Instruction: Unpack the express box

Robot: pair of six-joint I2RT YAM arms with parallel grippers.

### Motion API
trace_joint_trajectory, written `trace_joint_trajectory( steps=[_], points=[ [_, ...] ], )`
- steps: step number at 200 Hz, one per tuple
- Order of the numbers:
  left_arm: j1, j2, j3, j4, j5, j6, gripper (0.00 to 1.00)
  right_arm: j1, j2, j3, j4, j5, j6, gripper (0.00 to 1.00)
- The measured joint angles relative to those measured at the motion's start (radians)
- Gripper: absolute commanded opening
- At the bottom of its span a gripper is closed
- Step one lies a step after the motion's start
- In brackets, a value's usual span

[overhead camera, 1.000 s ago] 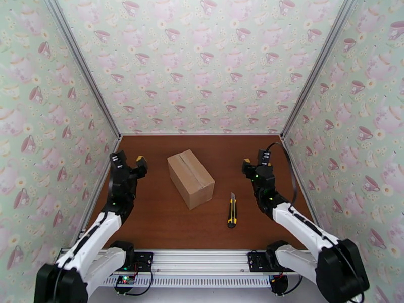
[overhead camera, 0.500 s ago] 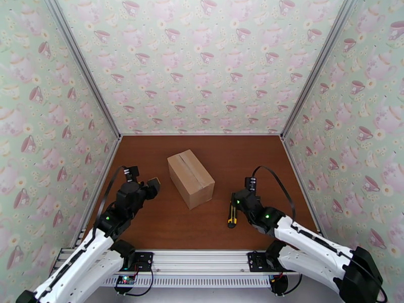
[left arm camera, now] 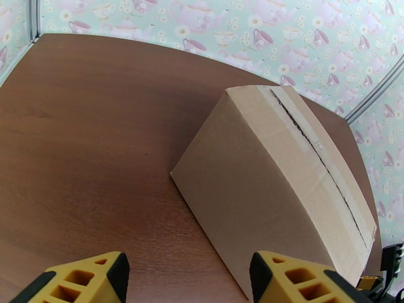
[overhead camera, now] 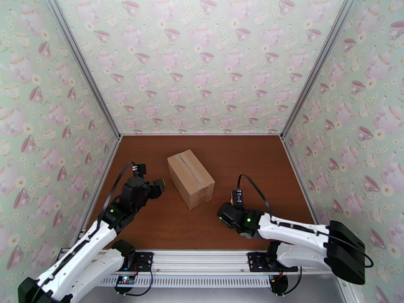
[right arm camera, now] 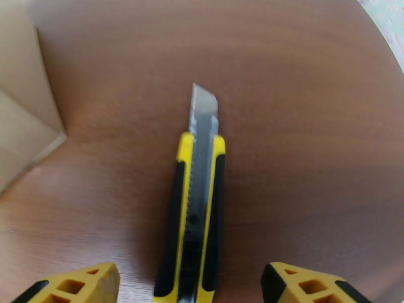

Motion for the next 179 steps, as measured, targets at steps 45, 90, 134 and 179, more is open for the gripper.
trace_joint_trajectory(
  steps=[45, 90, 134, 179],
  points=[
    [0.0, -0.007, -0.015, 0.022, 0.0, -0.001, 0.7, 0.001, 0.01, 0.005, -0.008, -0.003, 0.037, 0.68],
    [0.0, -0.005, -0.033, 0.048, 0.009, -0.001, 0.7, 0.001, 0.006, 0.005, -0.006, -0.018, 0.053, 0.74],
    [0.0, 0.0, -0.033, 0.056, 0.016, -0.001, 0.7, -0.016, 0.096, 0.009, -0.002, -0.034, 0.05, 0.73],
    [0.0, 0.0, -0.033, 0.055, 0.016, 0.0, 0.7, -0.073, 0.109, 0.009, 0.029, -0.081, 0.029, 0.65]
  ],
)
